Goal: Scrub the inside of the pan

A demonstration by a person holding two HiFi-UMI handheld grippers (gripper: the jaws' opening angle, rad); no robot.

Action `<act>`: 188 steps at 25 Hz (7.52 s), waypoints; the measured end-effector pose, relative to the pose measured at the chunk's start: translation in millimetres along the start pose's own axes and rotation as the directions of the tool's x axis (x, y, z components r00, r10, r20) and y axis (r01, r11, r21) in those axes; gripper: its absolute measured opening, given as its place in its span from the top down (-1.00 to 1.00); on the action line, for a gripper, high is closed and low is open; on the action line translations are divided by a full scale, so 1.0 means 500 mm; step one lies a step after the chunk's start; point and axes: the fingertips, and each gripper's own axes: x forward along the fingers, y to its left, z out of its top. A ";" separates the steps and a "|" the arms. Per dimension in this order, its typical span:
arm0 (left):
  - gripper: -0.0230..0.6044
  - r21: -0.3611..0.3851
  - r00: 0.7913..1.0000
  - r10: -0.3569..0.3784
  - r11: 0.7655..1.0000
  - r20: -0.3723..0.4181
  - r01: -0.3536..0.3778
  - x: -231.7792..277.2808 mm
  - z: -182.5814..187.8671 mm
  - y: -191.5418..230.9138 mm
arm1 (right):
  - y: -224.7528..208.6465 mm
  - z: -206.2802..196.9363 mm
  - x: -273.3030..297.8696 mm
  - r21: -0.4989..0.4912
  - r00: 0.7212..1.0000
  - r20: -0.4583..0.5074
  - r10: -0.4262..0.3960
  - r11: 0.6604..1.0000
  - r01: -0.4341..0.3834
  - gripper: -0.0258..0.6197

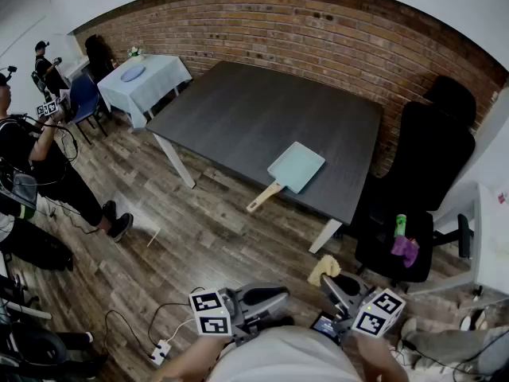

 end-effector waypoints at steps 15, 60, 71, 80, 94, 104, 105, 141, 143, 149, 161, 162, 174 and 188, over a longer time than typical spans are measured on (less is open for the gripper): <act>0.82 -0.058 0.999 0.023 0.998 0.038 -0.020 -0.098 0.068 0.078 | 0.021 0.001 0.141 -0.012 0.999 -0.050 0.003 1.000 -0.004 0.76; 0.04 -0.138 0.871 0.253 0.931 -0.421 -0.337 -0.029 0.175 0.783 | -0.468 0.156 0.522 -0.015 0.920 -0.206 -0.333 0.941 0.338 0.75; 0.03 -0.236 0.779 0.107 0.920 -0.618 -0.313 0.031 0.085 0.844 | -0.645 0.160 0.597 0.016 0.876 -0.287 -0.387 0.913 0.409 0.75; 0.43 -0.434 0.743 -0.144 0.875 -0.654 -0.213 0.086 0.044 0.839 | -0.740 0.146 0.700 -0.071 0.790 -0.368 -0.490 0.862 0.501 0.75; 0.62 -0.534 0.749 -0.140 0.784 -0.648 -0.316 0.092 0.049 0.836 | -0.825 0.149 0.722 -0.091 0.642 -0.332 -0.691 0.701 0.707 0.75; 0.59 -0.454 0.623 -0.197 0.844 -0.757 -0.285 0.077 0.036 0.820 | -0.801 0.124 0.775 -0.143 0.680 -0.373 -0.631 0.763 0.630 0.74; 0.59 -0.446 0.615 -0.196 0.849 -0.764 -0.283 0.074 0.034 0.819 | -0.793 0.120 0.777 -0.138 0.687 -0.378 -0.620 0.772 0.620 0.74; 0.58 -0.432 0.612 -0.143 0.829 -0.778 -0.356 0.074 0.027 0.827 | -0.595 -0.001 0.787 -0.157 0.777 -0.564 -0.280 0.960 0.232 0.74; 0.58 -0.439 0.620 -0.140 0.823 -0.772 -0.361 0.074 0.028 0.829 | -0.608 0.022 0.778 -0.291 0.758 -0.558 -0.338 0.935 0.203 0.74; 0.60 -0.453 0.633 -0.132 0.807 -0.763 -0.378 0.077 0.029 0.834 | -0.683 0.071 0.745 -0.706 0.631 -0.529 -0.567 0.707 0.043 0.74; 0.63 -0.468 0.635 -0.130 0.788 -0.761 -0.400 0.075 0.031 0.836 | -0.769 0.102 0.770 -0.885 0.508 -0.274 -0.817 0.007 -0.465 0.75; 0.63 -0.469 0.636 -0.129 0.787 -0.760 -0.401 0.075 0.031 0.836 | -0.768 0.107 0.782 -0.887 0.525 -0.250 -0.813 -0.025 -0.462 0.75; 0.63 -0.490 0.637 -0.146 0.773 -0.757 -0.404 0.068 0.036 0.840 | -0.777 0.127 0.809 -0.717 0.551 -0.171 -0.817 -0.280 -0.638 0.76; 0.64 -0.511 0.701 -0.087 0.748 -0.708 -0.423 0.069 0.044 0.846 | -0.801 0.102 0.772 -0.566 0.543 -0.195 -0.817 -0.358 -0.743 0.76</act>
